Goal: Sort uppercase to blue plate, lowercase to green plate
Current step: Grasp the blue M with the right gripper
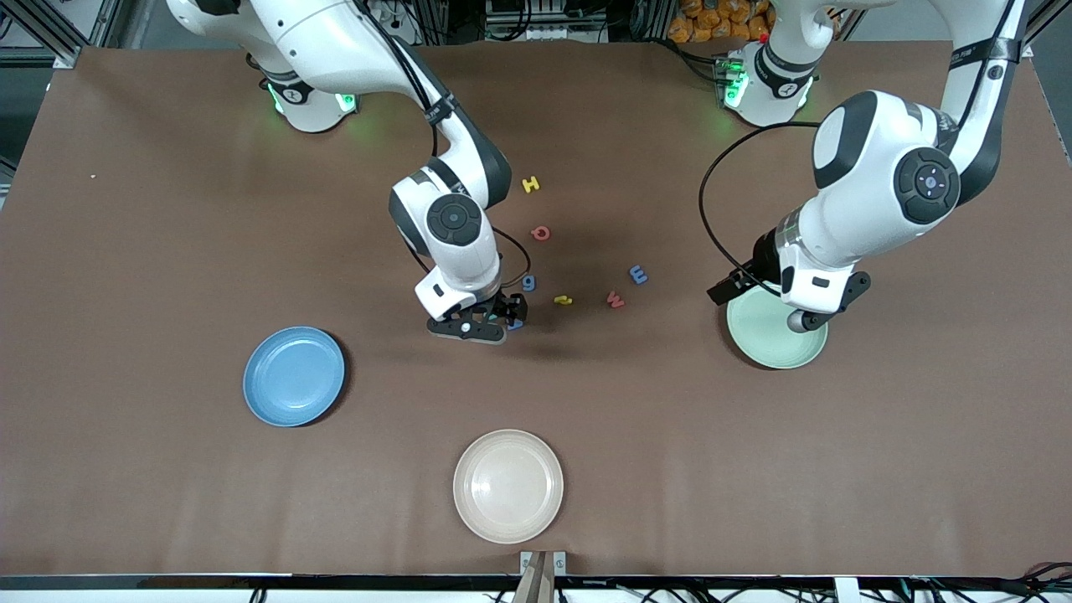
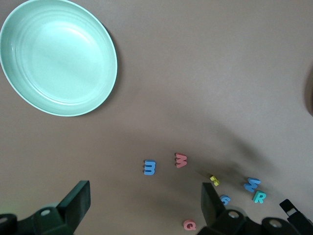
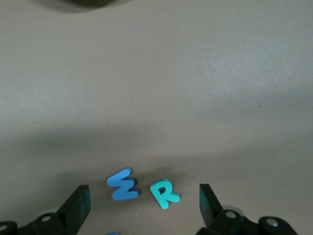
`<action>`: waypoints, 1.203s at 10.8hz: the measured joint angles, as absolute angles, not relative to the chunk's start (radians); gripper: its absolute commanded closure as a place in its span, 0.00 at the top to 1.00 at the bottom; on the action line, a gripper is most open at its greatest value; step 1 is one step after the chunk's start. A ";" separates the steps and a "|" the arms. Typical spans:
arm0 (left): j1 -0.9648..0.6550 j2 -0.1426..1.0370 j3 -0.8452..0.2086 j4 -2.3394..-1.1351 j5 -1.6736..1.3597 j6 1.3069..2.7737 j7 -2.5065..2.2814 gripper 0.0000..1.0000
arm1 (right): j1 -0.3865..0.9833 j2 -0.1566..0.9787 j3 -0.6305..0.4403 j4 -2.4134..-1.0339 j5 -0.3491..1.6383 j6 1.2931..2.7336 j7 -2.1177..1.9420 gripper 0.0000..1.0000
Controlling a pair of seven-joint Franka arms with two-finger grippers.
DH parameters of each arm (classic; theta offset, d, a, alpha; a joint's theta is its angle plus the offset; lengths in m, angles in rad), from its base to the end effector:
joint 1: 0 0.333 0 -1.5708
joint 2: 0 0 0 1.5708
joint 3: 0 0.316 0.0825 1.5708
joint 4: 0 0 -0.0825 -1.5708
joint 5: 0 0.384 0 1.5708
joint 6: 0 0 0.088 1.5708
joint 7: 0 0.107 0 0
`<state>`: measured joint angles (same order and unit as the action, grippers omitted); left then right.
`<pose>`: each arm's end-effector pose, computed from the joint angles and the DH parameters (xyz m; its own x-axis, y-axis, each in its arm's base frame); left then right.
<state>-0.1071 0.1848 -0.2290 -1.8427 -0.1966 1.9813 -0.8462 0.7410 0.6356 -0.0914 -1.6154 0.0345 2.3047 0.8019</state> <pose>0.5675 -0.2048 0.4266 0.8175 0.5414 -0.1963 0.5665 -0.8174 0.1049 0.5504 0.4296 0.2603 0.9861 -0.1551 0.0589 -0.1541 -0.9878 -0.0216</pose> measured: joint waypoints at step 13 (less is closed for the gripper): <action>-0.111 0.198 -0.231 -1.846 -0.197 2.009 -0.846 1.00 | 0.804 0.778 -0.091 -1.586 0.033 2.469 0.799 0.87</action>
<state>-0.1113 0.1983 -0.2310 -1.8465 -0.1966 2.0093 -0.8462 0.8040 0.7784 -0.0912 -1.5861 0.0331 2.4692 0.7985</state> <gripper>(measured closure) 0.000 0.101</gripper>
